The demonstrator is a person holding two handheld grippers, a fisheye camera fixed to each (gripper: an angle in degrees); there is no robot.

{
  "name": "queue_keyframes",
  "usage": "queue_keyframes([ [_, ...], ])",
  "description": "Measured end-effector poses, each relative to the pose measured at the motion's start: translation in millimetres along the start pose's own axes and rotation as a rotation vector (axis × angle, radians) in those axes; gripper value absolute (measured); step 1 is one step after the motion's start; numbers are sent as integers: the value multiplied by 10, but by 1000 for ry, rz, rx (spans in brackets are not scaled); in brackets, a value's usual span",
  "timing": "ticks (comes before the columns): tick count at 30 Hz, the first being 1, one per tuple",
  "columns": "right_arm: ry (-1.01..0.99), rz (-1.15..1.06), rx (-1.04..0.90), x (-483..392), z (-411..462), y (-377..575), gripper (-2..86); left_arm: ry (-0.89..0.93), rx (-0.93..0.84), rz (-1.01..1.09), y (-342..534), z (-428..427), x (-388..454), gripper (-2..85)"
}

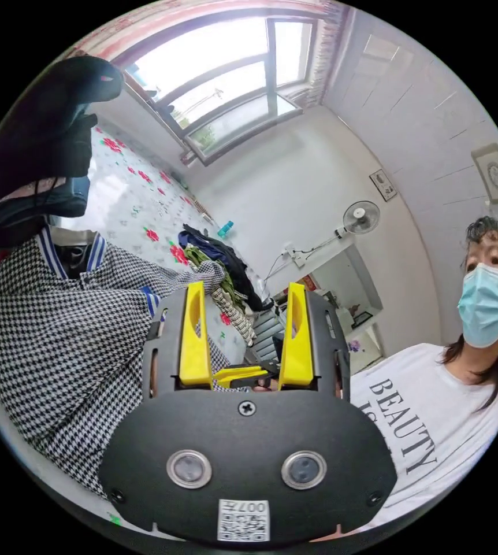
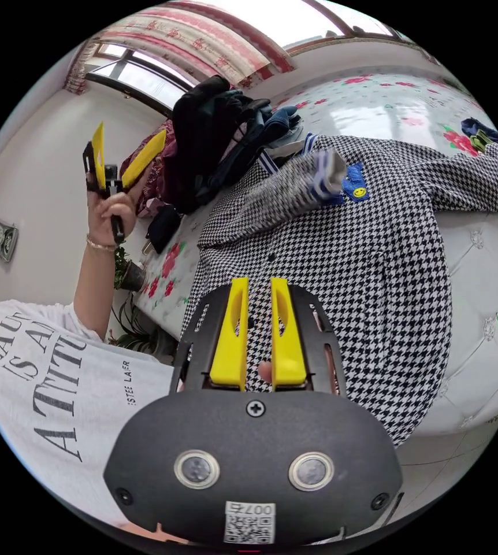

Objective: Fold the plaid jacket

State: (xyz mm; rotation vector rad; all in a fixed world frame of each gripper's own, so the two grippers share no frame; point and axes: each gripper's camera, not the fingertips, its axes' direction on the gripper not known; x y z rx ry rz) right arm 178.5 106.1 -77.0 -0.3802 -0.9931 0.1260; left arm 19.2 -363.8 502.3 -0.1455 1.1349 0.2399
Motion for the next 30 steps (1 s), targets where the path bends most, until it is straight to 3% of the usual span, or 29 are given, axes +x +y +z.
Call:
queue_keyframes([
  [4, 40, 56, 48, 528, -192, -446, 58, -441, 16, -138, 693, -386, -274, 161],
  [8, 25, 147, 108, 1139, -231, -1071, 75, -700, -38, -305, 1039, -676, -572, 154],
  [15, -15, 207, -35, 1724, 340, -1779, 62, -837, -100, -354, 995, -274, -623, 136],
  [20, 58, -21, 79, 1303, -474, -1764, 30, -949, -195, -322, 981, 314, -505, 125],
  [23, 185, -106, -2, 1305, -533, -1671, 40, -1001, -314, -375, 1054, 688, -691, 128],
  [25, 231, -52, -57, 1577, -563, -1611, 51, -1051, -445, -401, 1144, 973, -894, 121],
  [27, 183, 12, 33, 1881, -971, -1516, 62, -1207, -479, -283, 1144, 1178, -810, 100],
  [30, 179, 153, 299, 2526, -2079, -1237, 83, -1246, -497, -249, 1140, 1368, -756, 92],
])
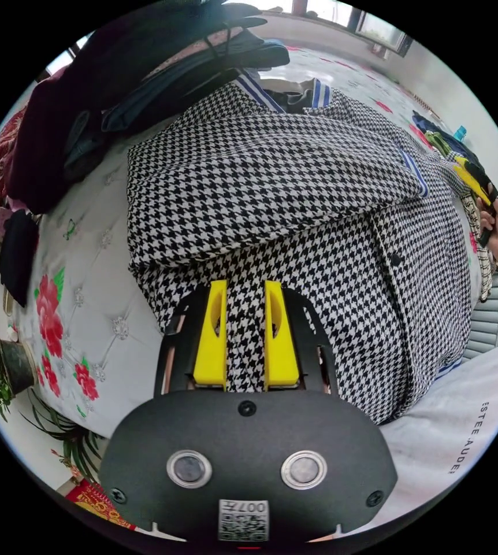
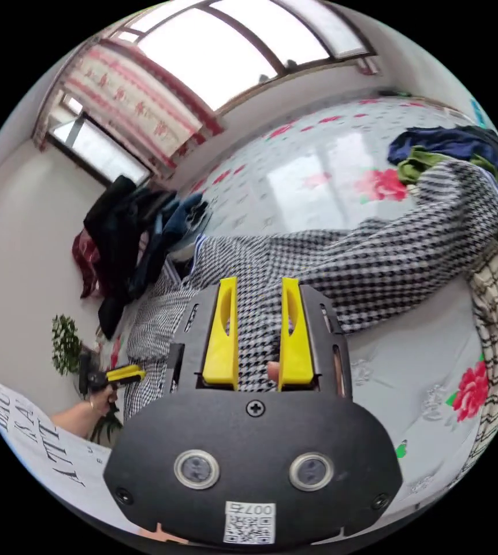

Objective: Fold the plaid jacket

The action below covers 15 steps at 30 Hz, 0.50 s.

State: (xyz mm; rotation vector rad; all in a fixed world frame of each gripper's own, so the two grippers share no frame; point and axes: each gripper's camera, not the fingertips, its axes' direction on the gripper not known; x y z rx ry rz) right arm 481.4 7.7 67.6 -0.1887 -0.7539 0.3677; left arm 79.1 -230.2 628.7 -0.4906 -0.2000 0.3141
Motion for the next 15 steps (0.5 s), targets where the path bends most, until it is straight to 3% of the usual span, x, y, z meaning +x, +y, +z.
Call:
queue_keyframes([
  [2, 120, 209, 202, 893, -821, -15, 94, 36, 40, -45, 54, 0, -7, 91],
  [5, 177, 439, 313, 1902, -1460, 57, 102, 58, 66, -68, 89, 3, 18, 90],
  [8, 60, 573, 312, 2577, -1573, 130, 101, 30, 56, -73, 70, 8, 122, 86],
  [15, -153, 718, 327, 3035, -1485, 253, 30, 48, 50, -192, 109, 19, 153, 64],
])
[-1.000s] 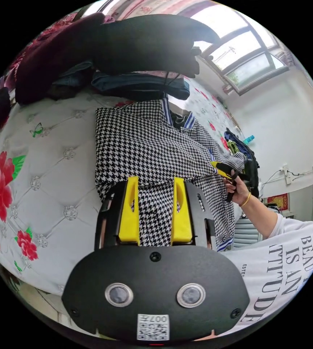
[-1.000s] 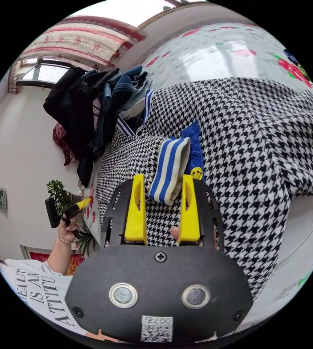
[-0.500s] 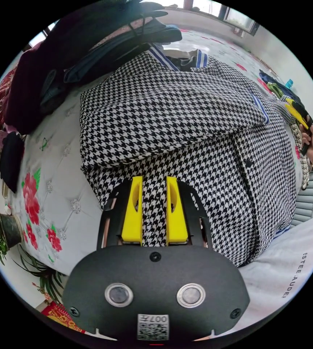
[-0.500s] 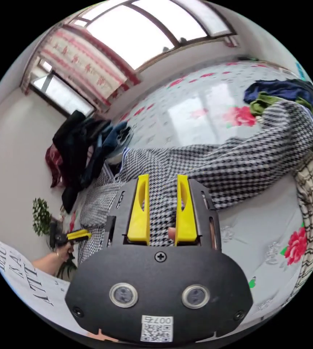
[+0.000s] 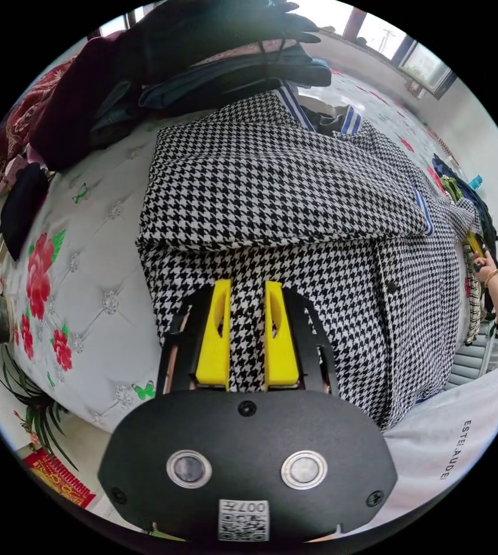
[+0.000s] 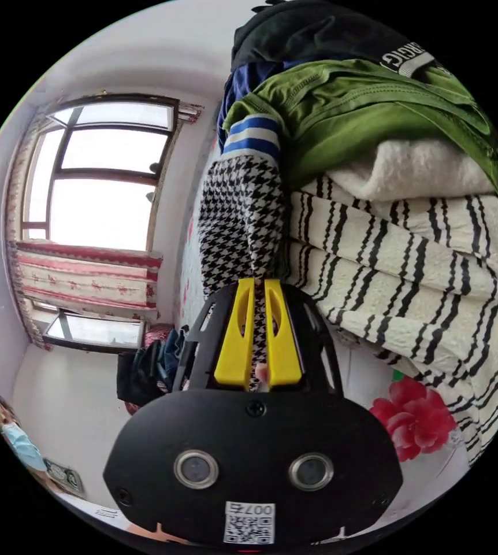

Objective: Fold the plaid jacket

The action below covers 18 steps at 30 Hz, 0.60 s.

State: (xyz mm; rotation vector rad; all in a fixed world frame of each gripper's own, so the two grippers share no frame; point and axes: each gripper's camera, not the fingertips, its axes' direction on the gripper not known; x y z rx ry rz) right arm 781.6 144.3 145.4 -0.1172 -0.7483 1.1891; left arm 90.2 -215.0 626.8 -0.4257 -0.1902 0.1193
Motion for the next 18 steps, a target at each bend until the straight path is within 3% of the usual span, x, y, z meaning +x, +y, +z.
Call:
queue_keyframes([
  [3, -216, -67, 97, -298, -485, 95, 9, -39, 93, -110, 103, -235, -64, 4],
  [5, -175, -227, 89, -641, -851, 246, 3, 12, 207, -170, 254, -432, -141, -5],
  [7, -80, -247, 66, -626, -936, 383, 1, 68, 213, -180, 338, -447, -188, -8],
  [9, -17, -82, 34, -303, -884, 462, 0, 83, 180, -184, 413, -396, -223, -9],
  [11, -108, 162, 78, 15, -797, 633, 0, 88, 120, -212, 527, -321, -290, -9],
  [12, -140, 157, 96, -55, -761, 672, 0, 94, 113, -230, 564, -317, -318, -9],
  [15, -167, -110, 73, -1164, -426, 830, 0, 166, 127, -329, 800, -358, -509, -10],
  [18, -156, -550, -82, -2823, 72, 1417, -1, 219, 149, -384, 1058, -408, -701, -10],
])
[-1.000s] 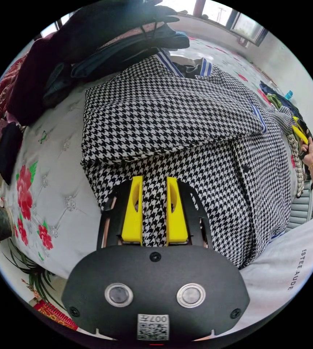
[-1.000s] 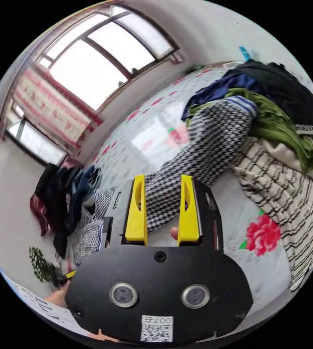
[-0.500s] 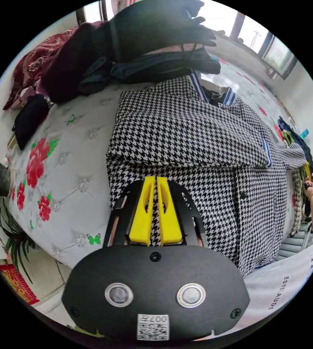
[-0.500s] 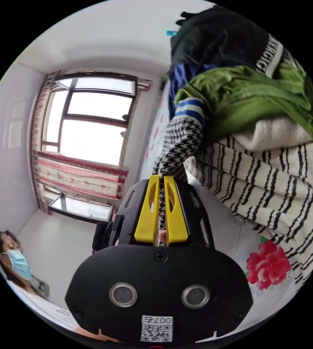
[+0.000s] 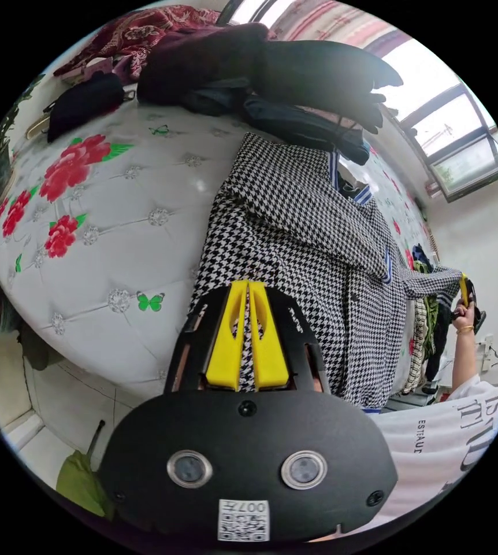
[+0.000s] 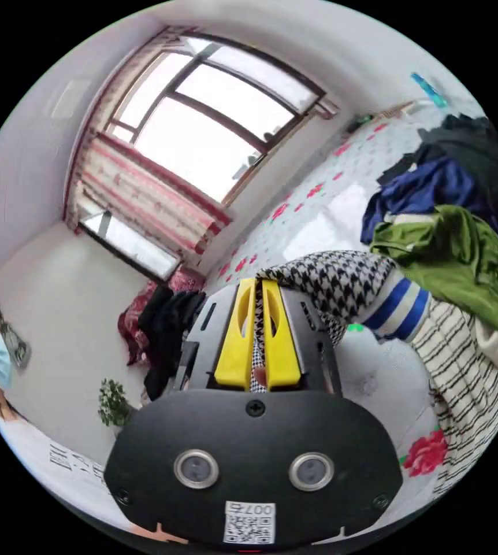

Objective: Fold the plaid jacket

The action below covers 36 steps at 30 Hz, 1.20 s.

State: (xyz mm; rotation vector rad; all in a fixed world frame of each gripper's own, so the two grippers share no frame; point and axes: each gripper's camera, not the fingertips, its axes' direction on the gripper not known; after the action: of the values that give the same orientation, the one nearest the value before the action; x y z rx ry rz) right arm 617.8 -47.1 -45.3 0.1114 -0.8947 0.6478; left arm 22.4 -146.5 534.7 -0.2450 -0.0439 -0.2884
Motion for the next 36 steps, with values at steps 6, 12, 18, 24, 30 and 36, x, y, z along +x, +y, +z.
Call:
queue_keyframes([
  [6, -58, -900, -427, -3253, 1978, 1573, 4, 11, 43, -48, 281, -249, -456, -10],
  [12, -76, -848, -1052, -3707, 4422, 4370, 23, 73, 37, -90, 471, -269, -817, -8],
  [18, -102, -763, -1056, -3715, 4242, 5041, 42, 92, 6, -29, 596, -329, -1138, 16],
  [24, 25, -450, -915, -2731, 3091, 4317, 70, 172, -102, 126, 704, -339, -1432, 107],
  [30, 309, -151, -855, -1465, 1591, 4376, 98, 176, -329, 341, 570, -313, -1513, 120],
  [36, 283, 43, -1005, -702, 1372, 4963, 113, 242, -550, 512, 289, 159, -1337, 125],
])
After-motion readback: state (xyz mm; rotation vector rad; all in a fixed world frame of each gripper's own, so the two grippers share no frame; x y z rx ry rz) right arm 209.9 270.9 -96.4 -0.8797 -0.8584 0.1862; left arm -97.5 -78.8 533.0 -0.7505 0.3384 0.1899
